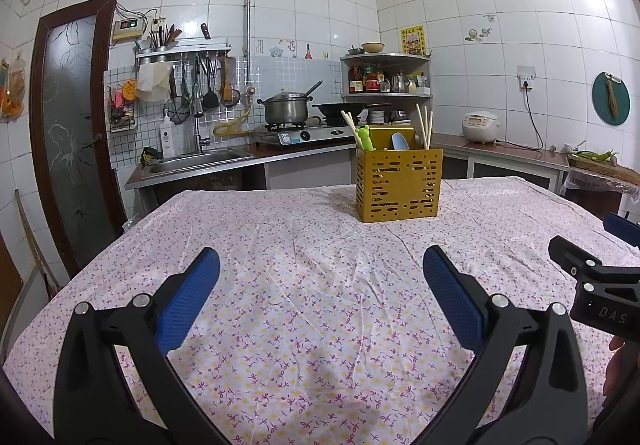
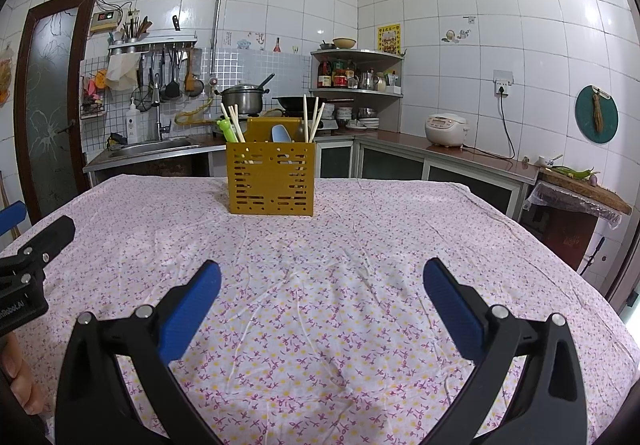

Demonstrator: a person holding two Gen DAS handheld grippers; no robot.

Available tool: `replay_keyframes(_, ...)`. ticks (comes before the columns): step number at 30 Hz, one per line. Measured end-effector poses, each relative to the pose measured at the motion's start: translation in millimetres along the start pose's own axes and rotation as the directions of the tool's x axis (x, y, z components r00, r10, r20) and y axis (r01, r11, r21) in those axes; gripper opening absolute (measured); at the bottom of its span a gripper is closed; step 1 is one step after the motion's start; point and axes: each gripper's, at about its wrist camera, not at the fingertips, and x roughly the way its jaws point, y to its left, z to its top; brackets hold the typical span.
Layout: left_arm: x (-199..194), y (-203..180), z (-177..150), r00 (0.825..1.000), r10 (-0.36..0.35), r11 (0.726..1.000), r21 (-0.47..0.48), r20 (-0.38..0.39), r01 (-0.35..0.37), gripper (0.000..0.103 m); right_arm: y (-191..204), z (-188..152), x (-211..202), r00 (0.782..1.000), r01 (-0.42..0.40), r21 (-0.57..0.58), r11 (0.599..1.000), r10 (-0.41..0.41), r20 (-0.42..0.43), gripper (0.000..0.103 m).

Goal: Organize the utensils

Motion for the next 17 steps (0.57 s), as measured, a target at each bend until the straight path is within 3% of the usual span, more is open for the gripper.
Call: replay_keyframes(17, 0.1, 0.7, -1.6, 1.000, 0.009, 1.000, 0.026, 0.010, -0.009, 0.098, -4.8, -0.7, 7.1, 1.000, 0.003, -0.010, 1.000, -0.003, -0.014, 0.099)
